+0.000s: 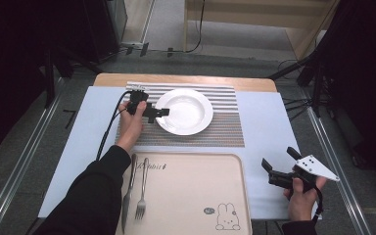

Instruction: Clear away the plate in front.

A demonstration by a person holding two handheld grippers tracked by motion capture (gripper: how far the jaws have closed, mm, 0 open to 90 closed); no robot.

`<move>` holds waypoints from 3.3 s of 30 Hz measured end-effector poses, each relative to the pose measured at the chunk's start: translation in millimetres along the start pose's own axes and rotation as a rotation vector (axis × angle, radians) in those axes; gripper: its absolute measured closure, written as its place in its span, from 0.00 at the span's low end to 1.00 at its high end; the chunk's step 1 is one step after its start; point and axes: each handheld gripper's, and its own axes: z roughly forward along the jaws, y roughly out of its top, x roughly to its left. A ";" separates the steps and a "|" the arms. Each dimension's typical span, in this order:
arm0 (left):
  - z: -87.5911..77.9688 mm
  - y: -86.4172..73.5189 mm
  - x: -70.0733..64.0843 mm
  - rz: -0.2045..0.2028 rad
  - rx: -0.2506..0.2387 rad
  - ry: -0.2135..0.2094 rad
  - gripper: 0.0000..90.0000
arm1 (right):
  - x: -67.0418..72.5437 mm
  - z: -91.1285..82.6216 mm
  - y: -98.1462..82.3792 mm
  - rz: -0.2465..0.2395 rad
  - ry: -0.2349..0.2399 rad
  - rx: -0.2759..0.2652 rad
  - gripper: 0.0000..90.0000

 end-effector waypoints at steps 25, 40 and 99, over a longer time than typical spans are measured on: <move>26.1 -4.5 3.9 -0.075 0.051 -0.006 0.09 | -0.3 0.4 0.2 0.005 0.002 0.002 0.00; 33.0 -4.1 -0.5 -0.097 0.068 -0.035 0.20 | -0.7 1.0 -0.1 0.005 0.002 0.007 0.00; 8.3 4.8 -6.8 -0.058 0.051 -0.037 0.74 | 0.8 3.2 0.0 0.010 -0.017 0.027 0.00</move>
